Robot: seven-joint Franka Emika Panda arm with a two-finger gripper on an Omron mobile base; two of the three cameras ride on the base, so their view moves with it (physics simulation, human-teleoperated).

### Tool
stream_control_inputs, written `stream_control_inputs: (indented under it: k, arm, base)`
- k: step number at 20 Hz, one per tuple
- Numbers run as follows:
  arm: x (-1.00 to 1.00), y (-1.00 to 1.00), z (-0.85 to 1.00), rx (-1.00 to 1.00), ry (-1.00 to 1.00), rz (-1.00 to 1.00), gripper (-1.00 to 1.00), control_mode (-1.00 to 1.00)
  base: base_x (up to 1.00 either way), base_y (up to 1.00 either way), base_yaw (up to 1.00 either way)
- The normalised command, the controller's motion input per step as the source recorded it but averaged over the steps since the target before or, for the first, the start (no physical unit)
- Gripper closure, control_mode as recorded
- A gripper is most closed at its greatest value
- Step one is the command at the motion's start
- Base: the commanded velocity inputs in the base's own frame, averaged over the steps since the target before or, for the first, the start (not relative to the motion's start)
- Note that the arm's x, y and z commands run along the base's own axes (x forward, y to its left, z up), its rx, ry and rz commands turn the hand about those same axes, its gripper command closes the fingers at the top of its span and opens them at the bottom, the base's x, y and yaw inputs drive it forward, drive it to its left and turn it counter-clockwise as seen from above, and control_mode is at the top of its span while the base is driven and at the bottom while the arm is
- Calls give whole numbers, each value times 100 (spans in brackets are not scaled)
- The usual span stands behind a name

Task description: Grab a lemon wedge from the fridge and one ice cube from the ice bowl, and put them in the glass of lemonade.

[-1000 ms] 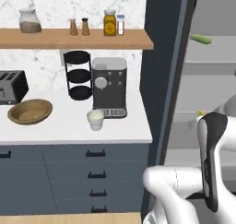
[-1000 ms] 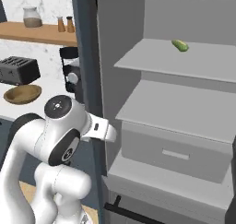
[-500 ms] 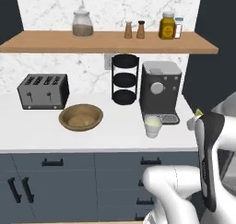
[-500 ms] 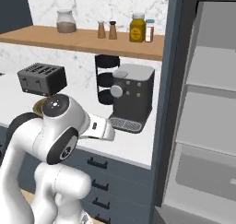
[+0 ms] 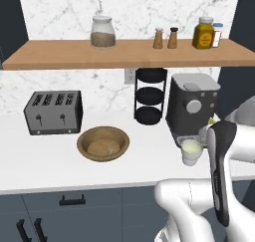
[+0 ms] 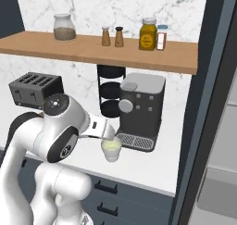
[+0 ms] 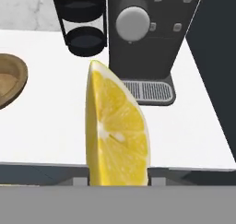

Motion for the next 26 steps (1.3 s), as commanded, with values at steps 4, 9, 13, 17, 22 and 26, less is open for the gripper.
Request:
stream_control_inputs:
  k: [4, 9, 13, 17, 22, 26]
  arm:
    - [72, -3, -39, 0, 29, -4, 100, -100]
    - [49, 0, -48, 0, 27, -1, 100, -100]
    - [42, -4, -52, 0, 9, 0, 100, -100]
    - [62, -6, -42, 0, 0, 0, 100, -100]
    - [48, -9, -58, 0, 0, 0, 100, -100]
    - [9, -16, -49, 0, 0, 1, 100, -100]
  base:
    - [0, 0, 0]
    - [0, 0, 0]
    - [0, 0, 0]
    - [0, 0, 0]
    - [0, 0, 0]
    - [0, 0, 0]
